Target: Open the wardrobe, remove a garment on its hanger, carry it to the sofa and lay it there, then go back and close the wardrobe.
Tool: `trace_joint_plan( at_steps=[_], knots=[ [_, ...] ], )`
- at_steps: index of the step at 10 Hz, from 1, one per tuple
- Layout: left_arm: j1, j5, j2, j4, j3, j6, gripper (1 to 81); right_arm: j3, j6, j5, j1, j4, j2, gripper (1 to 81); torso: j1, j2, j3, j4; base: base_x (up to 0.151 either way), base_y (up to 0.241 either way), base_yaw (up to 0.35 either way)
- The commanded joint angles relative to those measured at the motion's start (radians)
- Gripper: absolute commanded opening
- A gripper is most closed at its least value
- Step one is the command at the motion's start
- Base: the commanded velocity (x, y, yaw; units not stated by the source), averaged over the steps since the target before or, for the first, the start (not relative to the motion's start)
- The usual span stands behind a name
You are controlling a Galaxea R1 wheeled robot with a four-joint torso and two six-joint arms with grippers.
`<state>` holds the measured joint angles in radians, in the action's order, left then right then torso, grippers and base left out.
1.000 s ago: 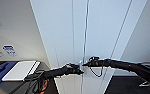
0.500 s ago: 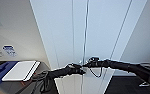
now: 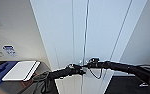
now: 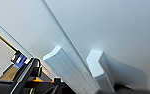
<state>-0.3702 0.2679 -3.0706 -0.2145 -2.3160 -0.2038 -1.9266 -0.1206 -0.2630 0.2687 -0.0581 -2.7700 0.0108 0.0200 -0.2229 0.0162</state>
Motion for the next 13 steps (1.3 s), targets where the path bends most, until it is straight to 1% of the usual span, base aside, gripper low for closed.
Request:
trace_joint_plan(
  at_steps=[1, 3, 4, 7, 10, 13],
  knots=[
    [0.161, -0.039, -0.056, 0.001, 0.041, 0.001, 81.1, 0.037, -0.002, -0.015, -0.156, -0.02, -0.044, 81.1, 0.0, 0.0, 0.0, 0.0, 0.0, 0.0, 0.0],
    [0.161, -0.045, -0.053, 0.003, 0.087, -0.003, 81.1, 0.037, -0.002, -0.012, -0.148, -0.02, -0.059, 81.1, 0.0, 0.0, 0.0, 0.0, 0.0, 0.0, 0.0],
    [0.161, -0.061, -0.05, 0.006, 0.108, -0.005, 81.1, 0.037, -0.002, 0.005, -0.145, -0.023, -0.065, 81.1, 0.0, 0.0, 0.0, 0.0, 0.0, 0.0, 0.0],
    [0.161, -0.065, -0.041, 0.017, 0.18, -0.005, 81.1, 0.07, -0.004, 0.014, -0.125, -0.025, -0.056, 81.1, 0.0, 0.0, 0.0, 0.0, 0.0, 0.0, 0.0],
    [0.156, -0.065, 0.009, 0.017, 0.309, -0.005, 81.1, 0.132, -0.004, 0.036, -0.102, -0.028, -0.021, 81.1, 0.0, 0.0, 0.0, 0.0, 0.0, 0.0, 0.0],
    [0.138, -0.067, 0.058, 0.017, 0.43, -0.006, 81.1, 0.196, -0.005, 0.037, -0.094, -0.042, 0.004, 81.1, 0.001, -0.001, 0.0, 0.0, 0.0, 0.0, 0.0]
  ],
)
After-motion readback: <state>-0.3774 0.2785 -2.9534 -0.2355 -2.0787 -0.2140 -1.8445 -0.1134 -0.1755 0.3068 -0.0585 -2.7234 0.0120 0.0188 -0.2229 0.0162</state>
